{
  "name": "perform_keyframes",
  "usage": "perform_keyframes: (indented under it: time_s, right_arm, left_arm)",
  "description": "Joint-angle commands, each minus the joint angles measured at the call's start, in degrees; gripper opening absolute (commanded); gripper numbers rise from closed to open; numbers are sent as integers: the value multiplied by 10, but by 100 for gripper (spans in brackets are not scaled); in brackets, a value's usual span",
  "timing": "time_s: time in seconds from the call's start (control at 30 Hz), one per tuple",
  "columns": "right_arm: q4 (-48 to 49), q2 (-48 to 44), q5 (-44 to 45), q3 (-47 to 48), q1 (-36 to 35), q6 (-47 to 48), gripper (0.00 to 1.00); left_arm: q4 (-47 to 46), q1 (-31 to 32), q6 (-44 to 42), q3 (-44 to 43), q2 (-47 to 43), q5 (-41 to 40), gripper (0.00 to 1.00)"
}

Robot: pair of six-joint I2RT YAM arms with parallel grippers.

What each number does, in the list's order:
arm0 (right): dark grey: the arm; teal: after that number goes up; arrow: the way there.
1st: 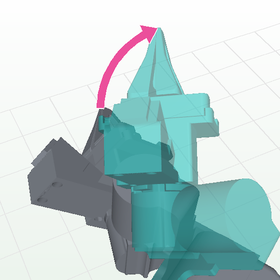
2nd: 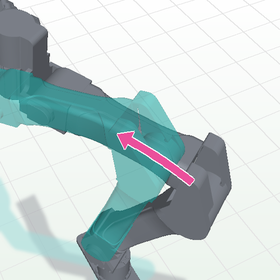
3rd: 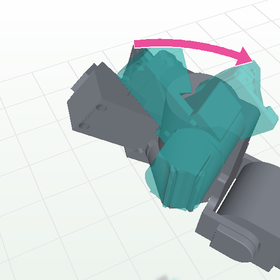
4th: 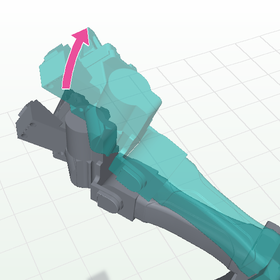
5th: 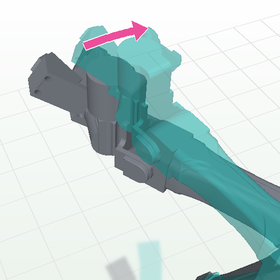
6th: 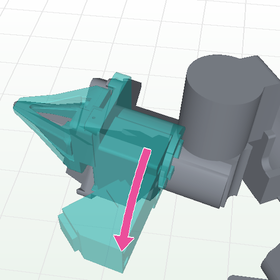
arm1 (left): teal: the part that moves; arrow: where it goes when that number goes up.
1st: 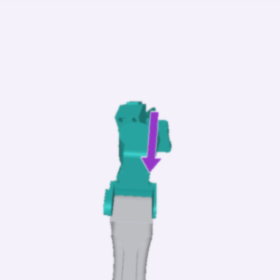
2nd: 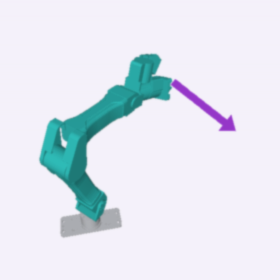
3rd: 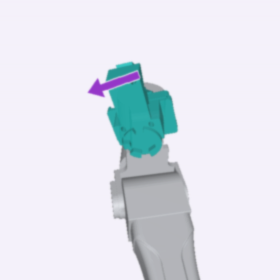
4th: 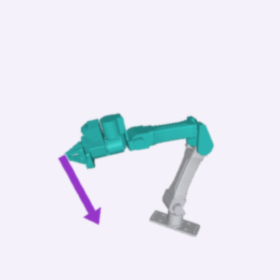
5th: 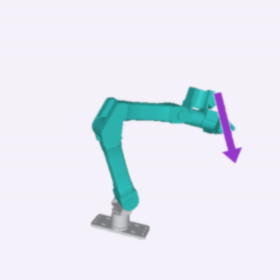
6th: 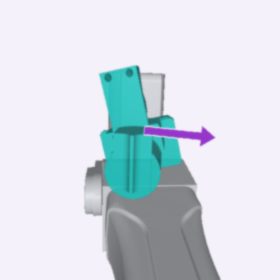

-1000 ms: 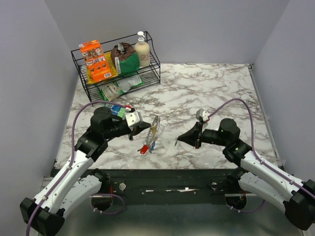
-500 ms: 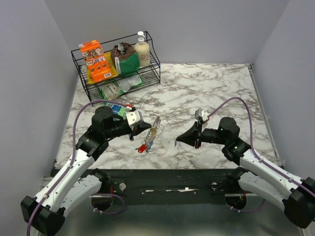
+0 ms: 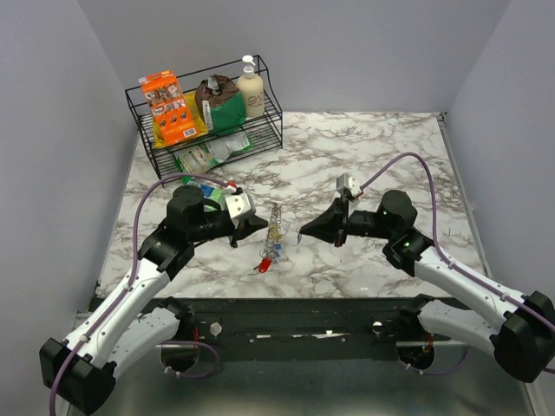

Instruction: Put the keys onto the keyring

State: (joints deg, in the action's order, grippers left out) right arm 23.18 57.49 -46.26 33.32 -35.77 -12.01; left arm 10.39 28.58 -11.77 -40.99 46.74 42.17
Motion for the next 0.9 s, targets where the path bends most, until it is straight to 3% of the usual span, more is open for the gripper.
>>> perform_keyframes:
  time_s: [0.0,0.87]
  right_arm:
    - [32,16,32,34,-20,-6,0]
    - [-74,125,106,154,-109,74,0]
  left_arm:
    - [-13,3,-10,-7,5,3,0]
    - [-13,9,-5,-5,12,5,0]
